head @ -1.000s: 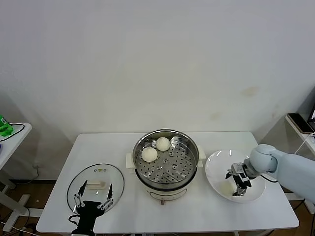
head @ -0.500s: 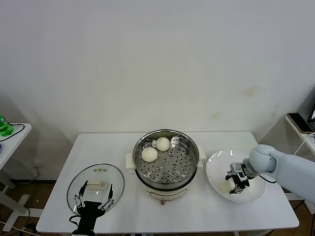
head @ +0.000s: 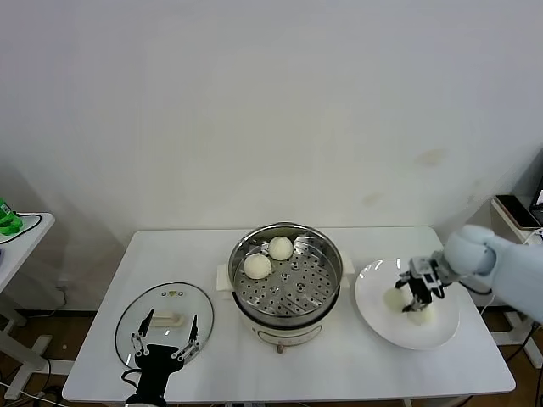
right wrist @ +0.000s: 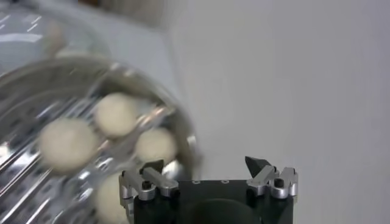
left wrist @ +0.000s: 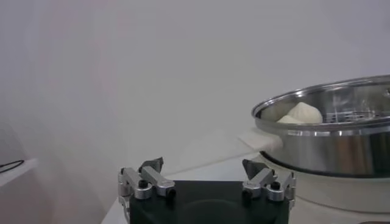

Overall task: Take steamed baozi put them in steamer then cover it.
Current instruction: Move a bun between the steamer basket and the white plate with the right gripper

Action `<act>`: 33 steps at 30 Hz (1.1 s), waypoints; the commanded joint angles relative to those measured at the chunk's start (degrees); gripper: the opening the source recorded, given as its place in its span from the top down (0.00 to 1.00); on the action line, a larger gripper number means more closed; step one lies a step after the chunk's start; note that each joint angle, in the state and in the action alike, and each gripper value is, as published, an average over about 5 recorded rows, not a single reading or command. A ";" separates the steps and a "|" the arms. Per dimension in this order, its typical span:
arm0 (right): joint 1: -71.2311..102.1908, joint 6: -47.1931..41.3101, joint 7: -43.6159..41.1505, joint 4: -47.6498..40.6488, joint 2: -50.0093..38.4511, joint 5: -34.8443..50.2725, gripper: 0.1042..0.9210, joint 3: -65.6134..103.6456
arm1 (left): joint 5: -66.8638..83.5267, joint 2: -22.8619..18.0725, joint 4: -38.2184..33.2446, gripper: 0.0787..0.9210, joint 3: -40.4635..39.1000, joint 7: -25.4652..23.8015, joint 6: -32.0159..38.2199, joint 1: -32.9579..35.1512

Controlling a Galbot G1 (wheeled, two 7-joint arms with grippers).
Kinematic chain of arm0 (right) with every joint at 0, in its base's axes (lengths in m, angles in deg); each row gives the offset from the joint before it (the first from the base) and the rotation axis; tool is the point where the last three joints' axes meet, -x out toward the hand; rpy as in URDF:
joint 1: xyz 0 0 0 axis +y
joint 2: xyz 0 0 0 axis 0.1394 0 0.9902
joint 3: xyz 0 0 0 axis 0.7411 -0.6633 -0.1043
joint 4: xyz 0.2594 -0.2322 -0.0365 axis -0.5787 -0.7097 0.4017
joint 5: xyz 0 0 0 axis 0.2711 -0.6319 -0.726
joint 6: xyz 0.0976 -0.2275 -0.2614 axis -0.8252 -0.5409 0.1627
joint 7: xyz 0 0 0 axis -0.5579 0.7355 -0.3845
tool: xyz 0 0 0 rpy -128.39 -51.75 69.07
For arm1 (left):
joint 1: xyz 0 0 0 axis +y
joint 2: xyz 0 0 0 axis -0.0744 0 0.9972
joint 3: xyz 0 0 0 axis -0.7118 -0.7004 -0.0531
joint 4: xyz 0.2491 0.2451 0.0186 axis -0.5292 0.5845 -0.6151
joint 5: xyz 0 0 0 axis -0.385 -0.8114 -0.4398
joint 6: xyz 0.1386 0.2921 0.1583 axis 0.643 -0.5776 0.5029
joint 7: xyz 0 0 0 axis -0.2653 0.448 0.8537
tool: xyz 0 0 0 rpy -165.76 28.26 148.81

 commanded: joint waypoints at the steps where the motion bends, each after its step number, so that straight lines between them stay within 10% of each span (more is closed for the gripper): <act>1: -16.01 2.28 -0.74 -0.03 4.11 2.59 0.41 -2.08 | 0.20 0.04 0.17 0.12 -0.01 0.02 -0.03 0.02; 33: -18.63 24.55 5.93 7.88 31.11 -13.69 0.40 -17.09 | 1.12 -2.04 -0.74 0.12 3.64 0.14 -0.30 1.08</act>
